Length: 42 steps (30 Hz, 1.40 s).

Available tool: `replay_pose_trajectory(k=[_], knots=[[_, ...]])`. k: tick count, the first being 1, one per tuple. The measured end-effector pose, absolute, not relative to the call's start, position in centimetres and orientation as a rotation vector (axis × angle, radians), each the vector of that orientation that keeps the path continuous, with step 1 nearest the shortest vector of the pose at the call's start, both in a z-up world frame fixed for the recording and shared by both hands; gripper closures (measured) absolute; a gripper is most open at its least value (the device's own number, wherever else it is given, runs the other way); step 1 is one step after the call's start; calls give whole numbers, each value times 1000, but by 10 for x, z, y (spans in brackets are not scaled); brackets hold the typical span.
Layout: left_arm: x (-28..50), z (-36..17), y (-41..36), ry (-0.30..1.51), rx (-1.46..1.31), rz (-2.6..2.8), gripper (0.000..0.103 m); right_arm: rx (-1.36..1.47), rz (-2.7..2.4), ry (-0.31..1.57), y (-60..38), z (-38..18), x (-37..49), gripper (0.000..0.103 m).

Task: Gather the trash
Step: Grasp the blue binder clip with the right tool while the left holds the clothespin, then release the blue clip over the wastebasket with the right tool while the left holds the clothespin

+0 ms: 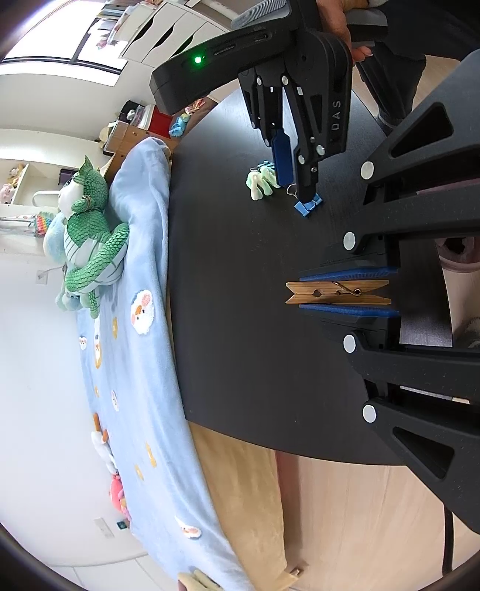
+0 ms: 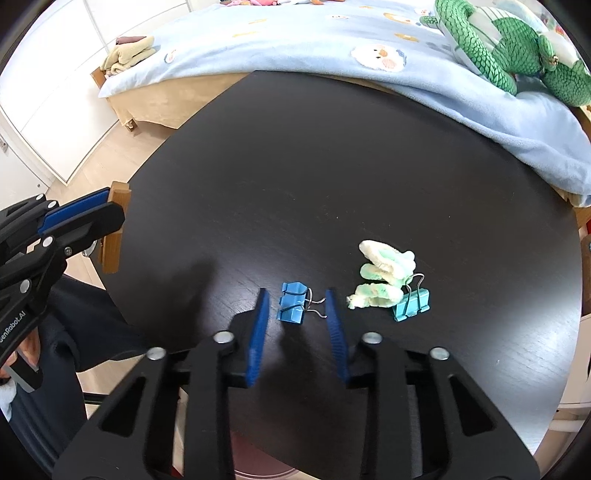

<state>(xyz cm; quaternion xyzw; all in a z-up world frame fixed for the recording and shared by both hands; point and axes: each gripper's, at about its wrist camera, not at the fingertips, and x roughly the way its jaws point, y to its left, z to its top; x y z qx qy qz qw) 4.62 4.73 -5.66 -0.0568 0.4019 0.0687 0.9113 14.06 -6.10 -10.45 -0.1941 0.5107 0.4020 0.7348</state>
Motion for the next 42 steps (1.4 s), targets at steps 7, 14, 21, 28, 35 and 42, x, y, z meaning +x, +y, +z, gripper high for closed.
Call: replay_pose_trajectory(k=[7, 14, 21, 28, 35, 42], knots=[[47, -60, 45, 837, -114, 136, 91, -411, 891, 1126, -62, -107, 142, 97], [47, -60, 44, 835, -113, 132, 91, -384, 912, 1110, -68, -100, 135, 102], [46, -56, 36, 830, -92, 109, 91, -359, 906, 1075, -89, -82, 122, 102], [43, -35, 20, 819, -68, 48, 91, -379, 869, 1012, -115, -53, 100, 102], [25, -16, 0, 832, -33, -15, 91, -359, 864, 955, -139, -27, 73, 102], [0, -4, -17, 840, -19, -60, 91, -337, 869, 916, -162, -12, 38, 102]])
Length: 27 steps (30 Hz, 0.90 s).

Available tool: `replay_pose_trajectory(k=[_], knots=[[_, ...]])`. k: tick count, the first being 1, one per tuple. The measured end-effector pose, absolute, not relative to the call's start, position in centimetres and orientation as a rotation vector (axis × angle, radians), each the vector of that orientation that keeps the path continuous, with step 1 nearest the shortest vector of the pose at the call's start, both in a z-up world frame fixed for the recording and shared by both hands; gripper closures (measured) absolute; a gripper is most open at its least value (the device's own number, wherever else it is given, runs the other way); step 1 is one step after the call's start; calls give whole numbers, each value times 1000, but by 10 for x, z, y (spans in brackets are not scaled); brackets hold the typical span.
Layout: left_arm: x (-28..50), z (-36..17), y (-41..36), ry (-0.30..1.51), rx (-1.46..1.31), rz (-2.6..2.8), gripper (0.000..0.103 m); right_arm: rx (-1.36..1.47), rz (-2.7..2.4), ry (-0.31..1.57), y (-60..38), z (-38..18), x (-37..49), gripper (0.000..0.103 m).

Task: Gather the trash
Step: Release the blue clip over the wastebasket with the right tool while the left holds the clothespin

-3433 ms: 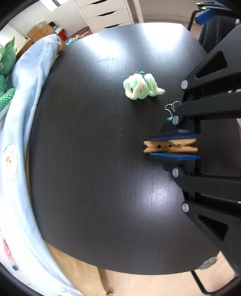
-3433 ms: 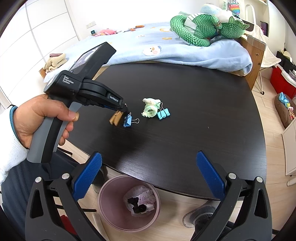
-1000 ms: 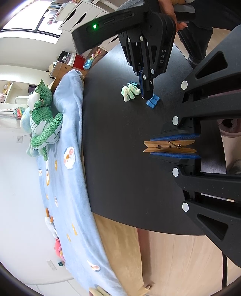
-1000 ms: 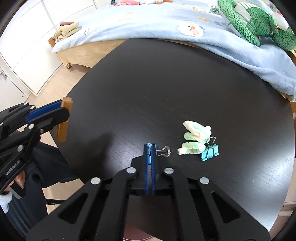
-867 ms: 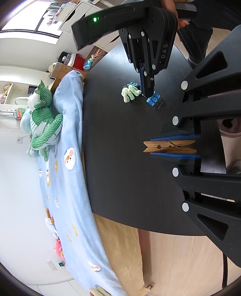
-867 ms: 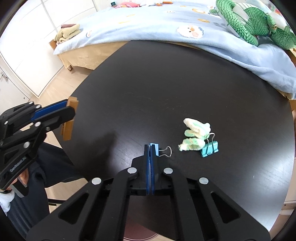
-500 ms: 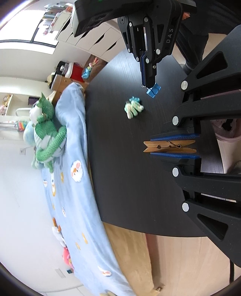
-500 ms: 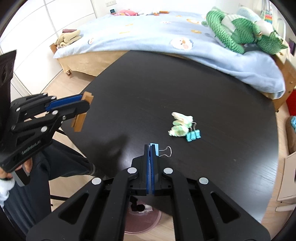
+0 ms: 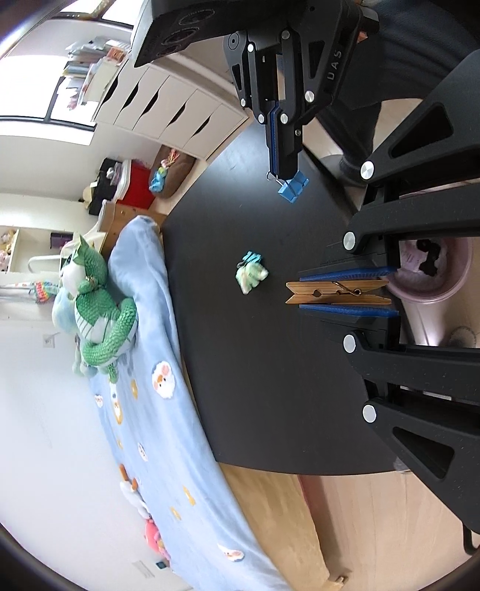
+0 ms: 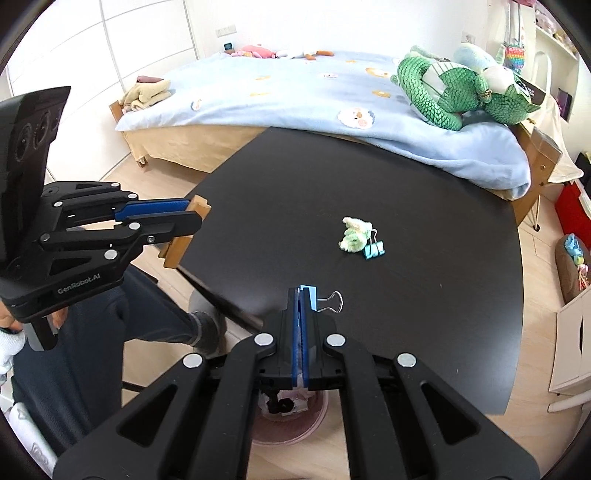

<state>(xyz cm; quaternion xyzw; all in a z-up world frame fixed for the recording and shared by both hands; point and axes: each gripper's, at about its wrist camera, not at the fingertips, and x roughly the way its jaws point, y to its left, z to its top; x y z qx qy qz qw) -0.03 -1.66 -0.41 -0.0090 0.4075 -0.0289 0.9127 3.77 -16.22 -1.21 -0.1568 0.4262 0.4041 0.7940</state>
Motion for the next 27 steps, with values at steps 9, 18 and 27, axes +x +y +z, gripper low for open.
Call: replay_pose_trajectory(k=[9, 18, 27], knots=[[-34, -9, -27, 860, -41, -72, 91, -320, 889, 927, -190, -10, -6, 102], [-52, -14, -22, 878, -71, -64, 91, -327, 932, 977, -188, -25, -29, 102], [-54, -9, -18, 860, -88, -66, 91, -328, 911, 977, -184, -30, -27, 25]])
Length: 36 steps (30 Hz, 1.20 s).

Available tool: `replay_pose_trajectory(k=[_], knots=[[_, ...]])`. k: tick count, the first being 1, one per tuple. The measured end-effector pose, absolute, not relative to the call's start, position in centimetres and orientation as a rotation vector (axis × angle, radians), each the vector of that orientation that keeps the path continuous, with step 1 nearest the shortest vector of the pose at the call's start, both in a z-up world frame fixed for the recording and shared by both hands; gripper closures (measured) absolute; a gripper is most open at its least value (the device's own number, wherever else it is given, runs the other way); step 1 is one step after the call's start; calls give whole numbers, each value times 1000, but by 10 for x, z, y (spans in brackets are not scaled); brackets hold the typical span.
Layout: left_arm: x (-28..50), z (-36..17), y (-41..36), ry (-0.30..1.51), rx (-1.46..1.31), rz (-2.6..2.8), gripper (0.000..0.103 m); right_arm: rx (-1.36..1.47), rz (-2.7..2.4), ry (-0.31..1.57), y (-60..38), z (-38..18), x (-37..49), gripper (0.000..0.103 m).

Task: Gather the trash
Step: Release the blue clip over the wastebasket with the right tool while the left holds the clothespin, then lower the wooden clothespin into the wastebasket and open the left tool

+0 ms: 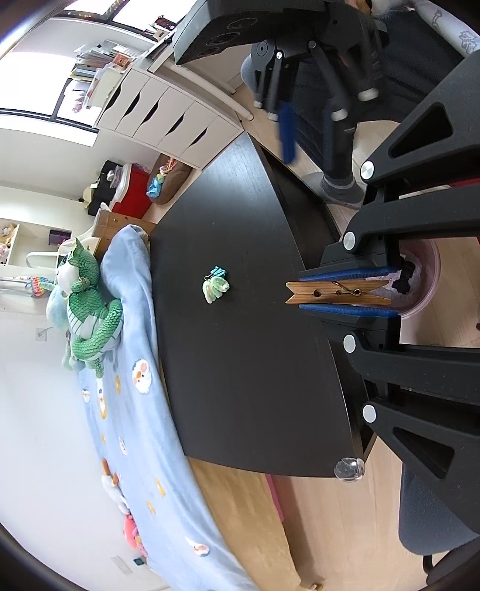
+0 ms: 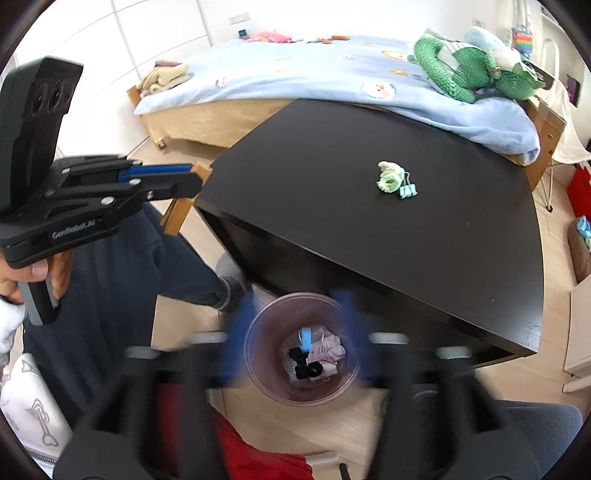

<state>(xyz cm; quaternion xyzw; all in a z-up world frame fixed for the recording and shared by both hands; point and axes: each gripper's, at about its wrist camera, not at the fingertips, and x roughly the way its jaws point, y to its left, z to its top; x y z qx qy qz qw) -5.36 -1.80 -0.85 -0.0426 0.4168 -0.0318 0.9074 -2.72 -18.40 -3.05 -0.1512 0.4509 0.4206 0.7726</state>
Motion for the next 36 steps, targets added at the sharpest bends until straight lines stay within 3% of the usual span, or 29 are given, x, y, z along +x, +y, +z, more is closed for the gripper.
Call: replay_pose_trajectory(k=[2, 5, 36], knots=[[-54, -10, -19, 864, -88, -74, 91, -311, 892, 961, -187, -29, -25, 7], [-53, -11, -20, 866, -87, -85, 91, -283, 847, 960, -192, -27, -19, 3], [-52, -15, -67, 906, -17, -234, 91, -172, 701, 949, -238, -11, -6, 3]])
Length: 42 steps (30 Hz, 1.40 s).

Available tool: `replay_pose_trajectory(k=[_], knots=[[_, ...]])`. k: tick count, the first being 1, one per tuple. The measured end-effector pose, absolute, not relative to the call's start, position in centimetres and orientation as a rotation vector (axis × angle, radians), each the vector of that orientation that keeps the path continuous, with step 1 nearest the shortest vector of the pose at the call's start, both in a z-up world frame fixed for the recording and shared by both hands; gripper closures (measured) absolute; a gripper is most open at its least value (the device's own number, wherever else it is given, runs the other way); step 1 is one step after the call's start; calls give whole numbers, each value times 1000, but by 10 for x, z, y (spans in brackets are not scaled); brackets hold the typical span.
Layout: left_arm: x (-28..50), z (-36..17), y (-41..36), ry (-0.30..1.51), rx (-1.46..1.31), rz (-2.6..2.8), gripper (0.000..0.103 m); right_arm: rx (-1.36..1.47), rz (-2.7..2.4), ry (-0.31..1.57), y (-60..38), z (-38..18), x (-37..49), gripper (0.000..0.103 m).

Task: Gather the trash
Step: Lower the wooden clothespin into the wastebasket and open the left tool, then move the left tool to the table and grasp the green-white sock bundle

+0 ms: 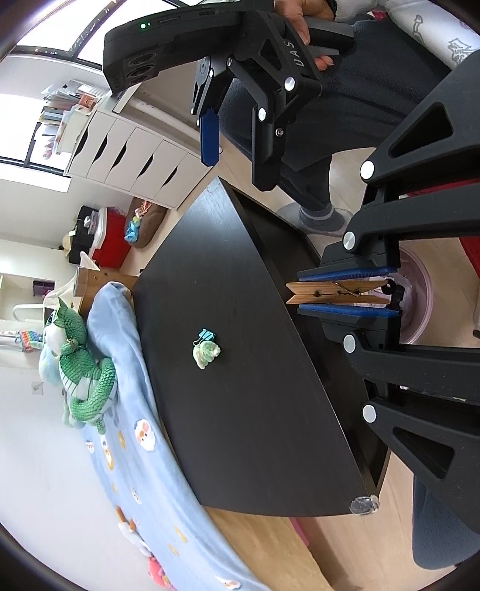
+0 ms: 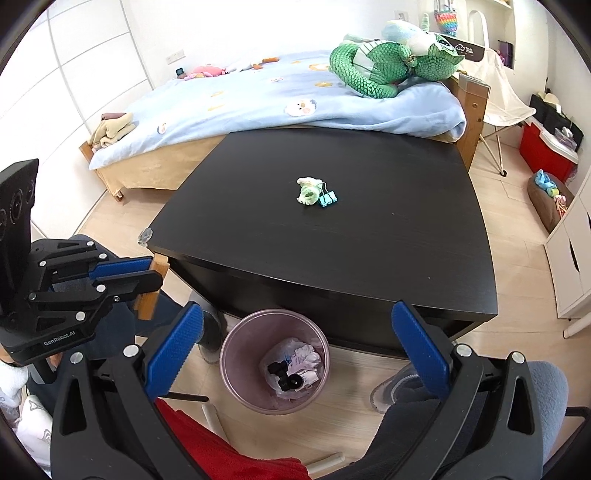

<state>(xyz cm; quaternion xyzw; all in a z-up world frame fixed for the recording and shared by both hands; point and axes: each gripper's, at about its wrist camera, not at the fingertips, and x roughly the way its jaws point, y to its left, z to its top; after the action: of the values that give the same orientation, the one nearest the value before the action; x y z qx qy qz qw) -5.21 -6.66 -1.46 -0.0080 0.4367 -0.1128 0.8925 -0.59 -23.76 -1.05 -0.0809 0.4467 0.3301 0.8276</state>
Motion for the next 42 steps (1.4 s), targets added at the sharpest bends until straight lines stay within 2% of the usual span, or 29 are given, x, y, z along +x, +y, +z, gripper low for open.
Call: replay_pose_trajectory(k=[2, 4, 5, 7, 8, 9, 25, 42], knots=[[-52, -16, -65, 912, -22, -235, 91, -169, 700, 947, -238, -10, -6, 3], [-51, -18, -64, 922, -23, -232, 82, -165, 698, 947, -238, -10, -6, 3], [-50, -19, -64, 925, -19, -222, 73, -164, 697, 946, -238, -10, -6, 3], [-48, -21, -61, 922, -25, -204, 24, -164, 695, 946, -239, -10, -6, 3], [-49, -20, -58, 903, -41, -197, 12, -163, 695, 946, -238, -10, -6, 3], [-51, -19, -56, 879, -43, -186, 7, -164, 694, 947, -238, -10, -6, 3], [-41, -19, -36, 865, -72, -115, 7, -156, 695, 956, -235, -12, 1, 3], [33, -26, -12, 853, 13, -121, 7, -208, 713, 953, -208, -13, 77, 3]])
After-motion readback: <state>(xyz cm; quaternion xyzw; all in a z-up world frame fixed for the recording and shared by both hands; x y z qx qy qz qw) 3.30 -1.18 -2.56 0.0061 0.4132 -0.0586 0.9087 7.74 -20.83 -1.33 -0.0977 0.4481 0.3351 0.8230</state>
